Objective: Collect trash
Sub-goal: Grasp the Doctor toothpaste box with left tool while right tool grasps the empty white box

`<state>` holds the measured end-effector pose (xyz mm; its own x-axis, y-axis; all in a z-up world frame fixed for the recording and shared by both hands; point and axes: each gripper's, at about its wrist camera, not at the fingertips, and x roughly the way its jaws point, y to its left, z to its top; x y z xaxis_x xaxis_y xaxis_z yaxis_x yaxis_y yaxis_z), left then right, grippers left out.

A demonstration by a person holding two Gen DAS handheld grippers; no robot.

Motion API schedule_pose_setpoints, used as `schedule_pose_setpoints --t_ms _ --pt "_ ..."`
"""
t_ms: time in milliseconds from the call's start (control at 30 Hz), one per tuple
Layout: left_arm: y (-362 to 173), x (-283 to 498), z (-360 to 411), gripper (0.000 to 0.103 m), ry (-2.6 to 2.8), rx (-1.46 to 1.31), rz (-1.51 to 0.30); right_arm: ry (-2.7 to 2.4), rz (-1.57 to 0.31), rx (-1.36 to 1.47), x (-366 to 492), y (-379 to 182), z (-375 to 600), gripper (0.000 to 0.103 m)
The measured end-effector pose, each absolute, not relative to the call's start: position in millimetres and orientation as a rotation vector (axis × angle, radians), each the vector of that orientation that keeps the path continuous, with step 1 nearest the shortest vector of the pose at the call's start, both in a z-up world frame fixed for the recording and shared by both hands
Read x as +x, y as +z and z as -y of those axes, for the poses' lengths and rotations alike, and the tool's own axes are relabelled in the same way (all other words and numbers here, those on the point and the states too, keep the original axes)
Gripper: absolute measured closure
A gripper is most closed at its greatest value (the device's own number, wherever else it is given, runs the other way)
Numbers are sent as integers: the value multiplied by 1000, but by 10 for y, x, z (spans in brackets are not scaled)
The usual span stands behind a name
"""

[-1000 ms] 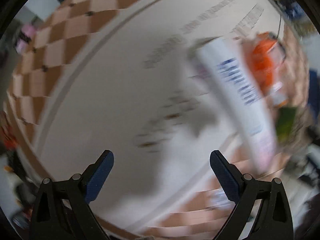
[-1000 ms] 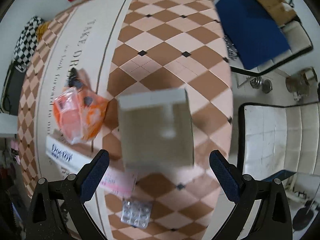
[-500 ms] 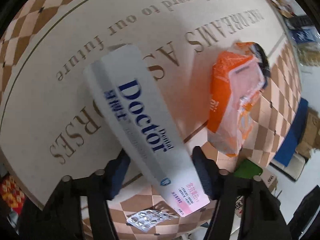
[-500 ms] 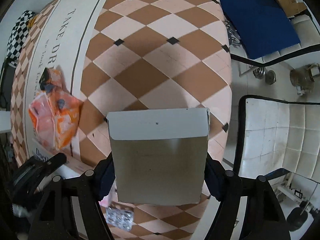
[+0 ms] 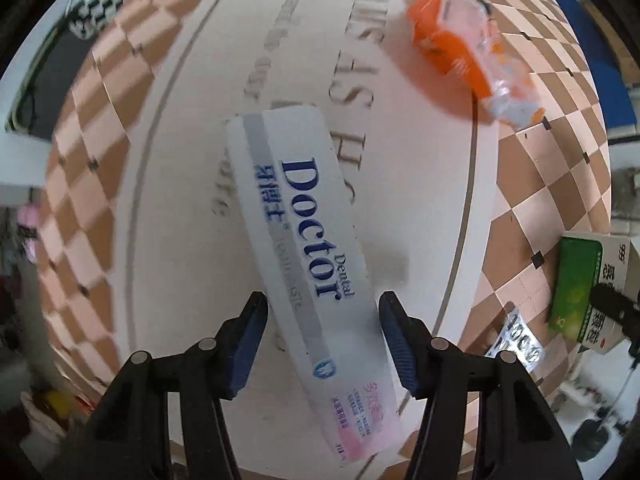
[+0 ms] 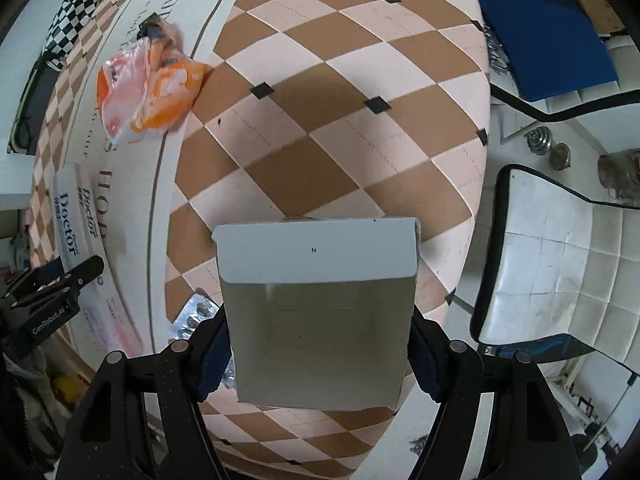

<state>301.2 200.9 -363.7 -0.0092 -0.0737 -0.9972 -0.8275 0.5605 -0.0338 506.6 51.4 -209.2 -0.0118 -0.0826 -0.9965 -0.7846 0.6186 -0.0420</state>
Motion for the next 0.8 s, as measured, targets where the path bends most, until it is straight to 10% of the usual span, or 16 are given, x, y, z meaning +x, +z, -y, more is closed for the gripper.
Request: schedule_pose_setpoints --t_ms 800 --pt "-2666 2333 -1251 58 694 -523 -1225 662 -1368 -595 4262 -1605 -96 29"
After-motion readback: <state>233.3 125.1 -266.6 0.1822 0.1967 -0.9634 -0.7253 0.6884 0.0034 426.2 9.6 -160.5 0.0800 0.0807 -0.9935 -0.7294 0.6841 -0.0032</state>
